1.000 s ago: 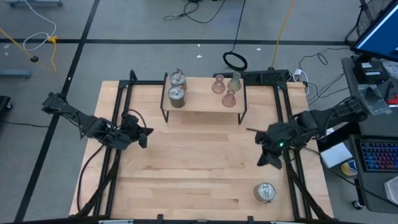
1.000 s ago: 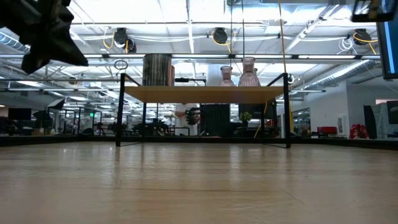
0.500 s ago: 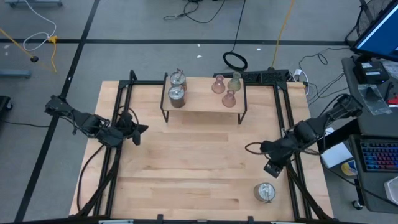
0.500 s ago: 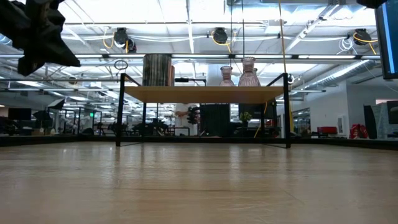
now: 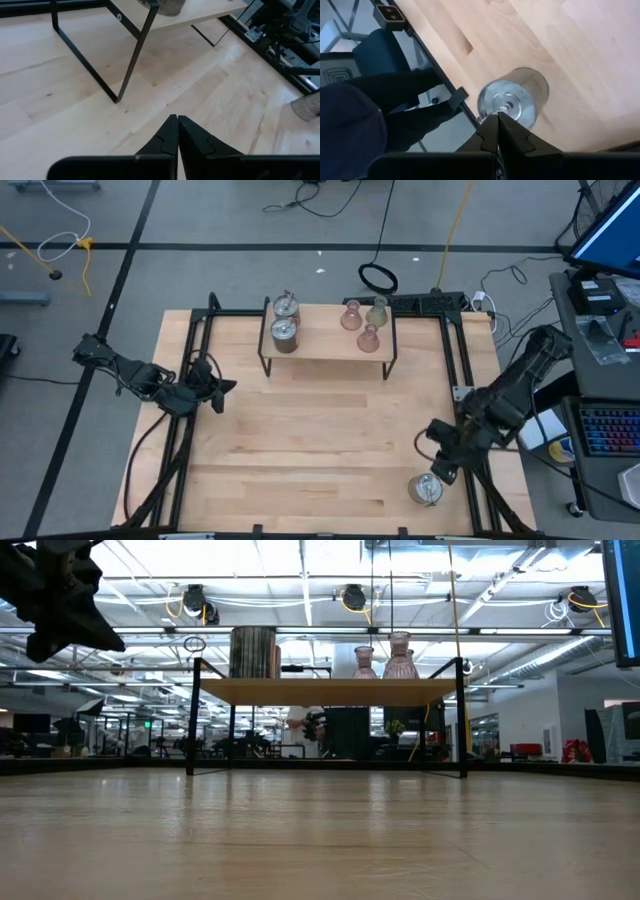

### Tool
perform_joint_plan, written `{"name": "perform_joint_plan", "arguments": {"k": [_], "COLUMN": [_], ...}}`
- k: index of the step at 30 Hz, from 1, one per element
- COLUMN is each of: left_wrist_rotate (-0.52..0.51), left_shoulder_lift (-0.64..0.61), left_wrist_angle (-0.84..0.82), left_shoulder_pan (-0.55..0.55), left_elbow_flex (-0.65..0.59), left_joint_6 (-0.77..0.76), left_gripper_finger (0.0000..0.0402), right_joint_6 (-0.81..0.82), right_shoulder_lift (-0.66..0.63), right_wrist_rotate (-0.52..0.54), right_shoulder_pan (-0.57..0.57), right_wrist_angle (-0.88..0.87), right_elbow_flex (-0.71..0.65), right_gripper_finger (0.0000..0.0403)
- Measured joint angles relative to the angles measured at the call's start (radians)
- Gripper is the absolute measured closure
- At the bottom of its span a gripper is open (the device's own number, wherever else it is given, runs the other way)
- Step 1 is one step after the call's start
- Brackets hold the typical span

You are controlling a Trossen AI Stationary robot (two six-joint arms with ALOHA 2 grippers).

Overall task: Pick & Place candle stick holders
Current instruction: Put the silver scented candle on the shelf

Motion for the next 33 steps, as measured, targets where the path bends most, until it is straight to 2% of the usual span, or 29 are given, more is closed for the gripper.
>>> {"name": "perform_joint_plan", "arguments": {"k": [6, 12, 21, 27, 33], "left_wrist_rotate": [-0.002, -0.003, -0.004, -0.005, -0.006], "left_shoulder_lift": [0.0, 0.0, 0.0, 0.0, 0.0], "left_wrist_angle": [-0.006, -0.006, -0.006, -0.006, -0.006], "left_shoulder_pan": [0.0, 0.0, 0.0, 0.0, 0.0], "left_elbow_flex": [0.0, 0.0, 0.0, 0.0, 0.0], "left_joint_6": [-0.003, -0.003, 0.004, 0.033, 0.075], "left_gripper_finger": [0.0385, 0.0399, 0.0385, 0.0399, 0.0385], "right_joint_6": [0.046, 0.058, 0.059, 0.093, 0.107], "right_shoulder_lift": [0.073, 0.117, 0.118, 0.118, 0.118], "right_wrist_rotate": [0.081, 0.082, 0.081, 0.079, 0.051], "right_shoulder_pan": [0.09, 0.116, 0.116, 0.116, 0.115], "right_wrist_angle": [0.028, 0.003, -0.019, -0.025, -0.008], "right_elbow_flex": [0.0, 0.0, -0.001, -0.001, -0.02], "right_gripper_finger": [0.0403, 0.0403, 0.0399, 0.0351, 0.029]}}
